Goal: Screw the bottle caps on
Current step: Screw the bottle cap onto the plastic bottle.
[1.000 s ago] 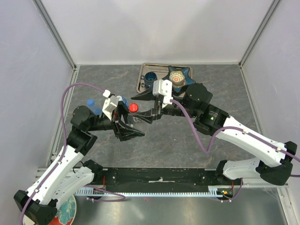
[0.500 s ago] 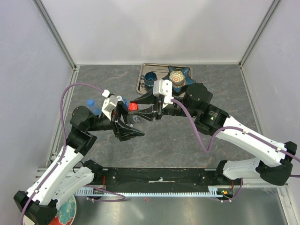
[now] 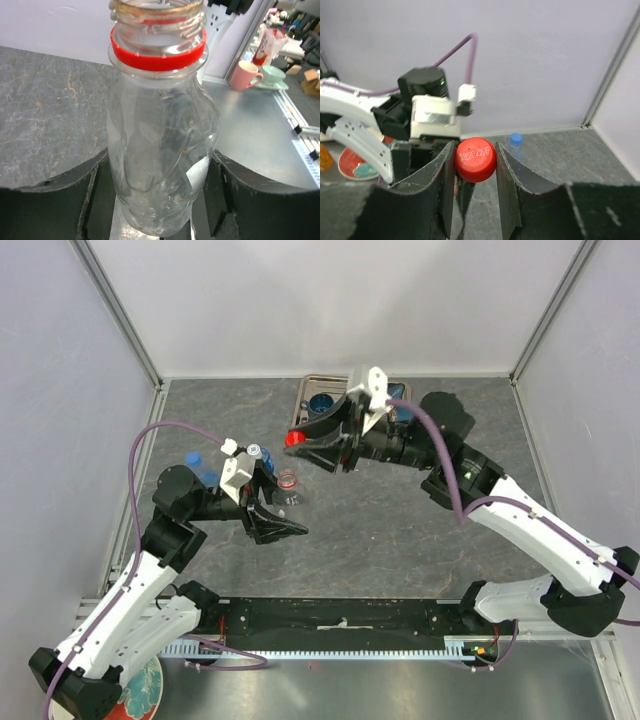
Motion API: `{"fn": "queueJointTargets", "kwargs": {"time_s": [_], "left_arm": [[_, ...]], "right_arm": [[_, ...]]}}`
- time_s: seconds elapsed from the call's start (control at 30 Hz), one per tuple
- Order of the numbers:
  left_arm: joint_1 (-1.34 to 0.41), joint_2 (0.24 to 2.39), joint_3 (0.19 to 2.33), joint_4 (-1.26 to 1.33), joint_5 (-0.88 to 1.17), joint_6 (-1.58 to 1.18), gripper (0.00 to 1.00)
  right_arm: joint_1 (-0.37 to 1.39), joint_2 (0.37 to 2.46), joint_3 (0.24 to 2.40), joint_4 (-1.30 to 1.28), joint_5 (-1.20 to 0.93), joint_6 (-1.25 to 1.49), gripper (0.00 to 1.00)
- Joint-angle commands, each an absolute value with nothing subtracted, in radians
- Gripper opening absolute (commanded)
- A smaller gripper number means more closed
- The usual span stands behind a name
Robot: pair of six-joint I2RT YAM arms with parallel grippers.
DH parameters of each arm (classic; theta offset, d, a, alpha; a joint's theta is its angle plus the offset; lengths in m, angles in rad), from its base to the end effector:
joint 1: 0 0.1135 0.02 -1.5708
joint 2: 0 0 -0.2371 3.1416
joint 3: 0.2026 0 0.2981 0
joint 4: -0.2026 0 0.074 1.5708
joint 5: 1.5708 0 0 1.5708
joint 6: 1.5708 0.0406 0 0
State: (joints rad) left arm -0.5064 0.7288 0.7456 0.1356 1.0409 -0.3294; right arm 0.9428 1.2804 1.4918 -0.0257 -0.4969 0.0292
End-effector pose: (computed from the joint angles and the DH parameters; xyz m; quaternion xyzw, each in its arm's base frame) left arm 0.1820 -0.1410 0.3506 0.4258 0.5294 -0.5632 0.4703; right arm 0.1799 0.2807 0.4808 -0.4428 0.4720 0.4873 0.5863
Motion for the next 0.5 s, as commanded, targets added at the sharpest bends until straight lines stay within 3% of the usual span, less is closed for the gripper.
{"fn": "queueJointTargets", "kwargs": {"time_s": [0.0,0.47], "left_arm": [[-0.509,0.712,0.741,0.077,1.098,-0.149,0.02],[-0.502,0.704,0.726,-0.044,1.058,-0.002,0.02]], "right_arm": [[0.894,1.273,1.568,-0.026,-0.543,0.19,0.26],[0.867,1.341,1.661,-0.319,-0.741,0.272,0.26]]}}
